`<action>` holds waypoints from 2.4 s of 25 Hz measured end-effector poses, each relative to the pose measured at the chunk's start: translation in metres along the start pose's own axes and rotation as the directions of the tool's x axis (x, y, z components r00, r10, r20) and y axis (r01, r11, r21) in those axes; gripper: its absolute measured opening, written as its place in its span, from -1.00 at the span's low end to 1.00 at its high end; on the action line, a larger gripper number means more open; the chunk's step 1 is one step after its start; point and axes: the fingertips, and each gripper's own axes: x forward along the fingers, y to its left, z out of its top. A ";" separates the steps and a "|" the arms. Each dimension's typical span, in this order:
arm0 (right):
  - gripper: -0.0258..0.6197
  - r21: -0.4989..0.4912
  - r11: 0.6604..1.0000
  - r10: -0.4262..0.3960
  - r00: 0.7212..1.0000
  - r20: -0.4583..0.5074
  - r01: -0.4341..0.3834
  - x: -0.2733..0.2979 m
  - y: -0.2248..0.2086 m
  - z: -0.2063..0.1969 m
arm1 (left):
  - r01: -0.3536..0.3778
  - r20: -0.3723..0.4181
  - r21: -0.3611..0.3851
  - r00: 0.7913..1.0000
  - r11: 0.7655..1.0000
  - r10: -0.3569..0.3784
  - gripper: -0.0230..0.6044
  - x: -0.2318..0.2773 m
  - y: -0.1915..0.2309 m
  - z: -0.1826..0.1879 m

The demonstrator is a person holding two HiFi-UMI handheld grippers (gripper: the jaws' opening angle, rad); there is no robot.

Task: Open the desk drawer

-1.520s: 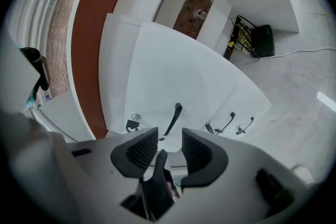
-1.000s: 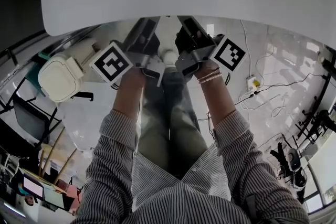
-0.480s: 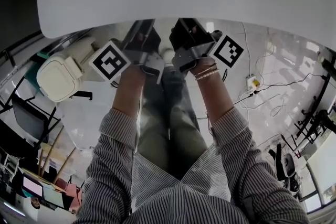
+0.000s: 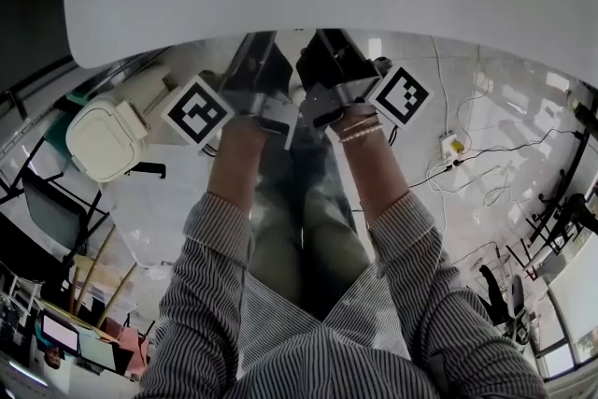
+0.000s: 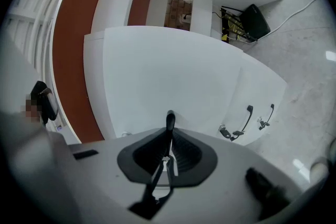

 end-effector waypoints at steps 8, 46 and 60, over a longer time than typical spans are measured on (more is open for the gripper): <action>-0.81 0.031 0.999 0.019 0.999 -0.034 -0.018 0.000 0.000 -0.008 | -0.020 0.027 -0.027 0.999 0.999 0.020 -0.78 -0.007 0.003 0.001; -0.80 0.086 0.996 0.015 0.995 -0.100 -0.007 -0.078 -0.005 -0.070 | -0.015 -0.004 -0.046 1.000 0.999 0.014 -0.78 -0.089 0.010 -0.050; -0.80 0.060 0.998 0.019 0.997 -0.079 -0.014 -0.085 -0.010 -0.072 | -0.006 -0.033 -0.032 0.999 0.999 0.005 -0.78 -0.094 0.014 -0.057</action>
